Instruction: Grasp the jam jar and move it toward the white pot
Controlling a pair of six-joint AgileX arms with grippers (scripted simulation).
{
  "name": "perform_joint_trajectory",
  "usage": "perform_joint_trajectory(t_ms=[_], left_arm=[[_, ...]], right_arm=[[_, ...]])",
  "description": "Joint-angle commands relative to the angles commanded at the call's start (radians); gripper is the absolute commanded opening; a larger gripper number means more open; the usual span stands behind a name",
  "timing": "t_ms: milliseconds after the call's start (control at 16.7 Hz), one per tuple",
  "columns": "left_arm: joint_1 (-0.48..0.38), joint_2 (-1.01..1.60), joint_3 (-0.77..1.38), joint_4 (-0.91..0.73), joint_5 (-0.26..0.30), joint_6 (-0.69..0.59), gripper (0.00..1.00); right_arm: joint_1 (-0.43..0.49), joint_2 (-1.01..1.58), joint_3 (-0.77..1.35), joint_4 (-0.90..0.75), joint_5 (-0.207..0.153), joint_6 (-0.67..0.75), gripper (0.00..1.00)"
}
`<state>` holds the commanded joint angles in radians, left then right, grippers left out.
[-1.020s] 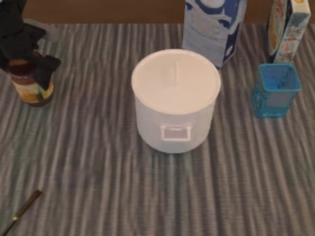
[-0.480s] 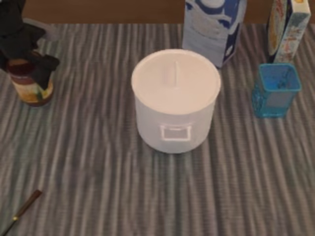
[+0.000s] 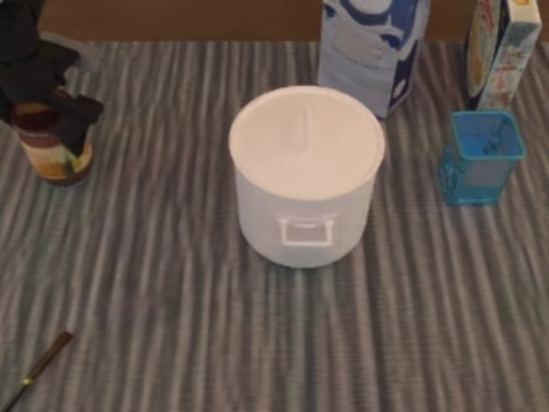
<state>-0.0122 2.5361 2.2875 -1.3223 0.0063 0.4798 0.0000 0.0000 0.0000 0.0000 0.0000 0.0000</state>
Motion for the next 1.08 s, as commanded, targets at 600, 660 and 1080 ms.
perform_joint_trajectory(t_ms=[600,660,1080], left_arm=[[0.019,-0.392,-0.34,-0.036,-0.005,0.0,0.0],[0.021,-0.435,-0.381,-0.042,-0.005,0.0,0.0],[0.02,-0.502,-0.447,-0.052,-0.005,0.002,0.0]], right_arm=[[0.0,0.0,0.0,0.0,0.0,0.0,1.0],[0.0,0.0,0.0,0.0,0.0,0.0,1.0],[0.0,0.0,0.0,0.0,0.0,0.0,1.0]])
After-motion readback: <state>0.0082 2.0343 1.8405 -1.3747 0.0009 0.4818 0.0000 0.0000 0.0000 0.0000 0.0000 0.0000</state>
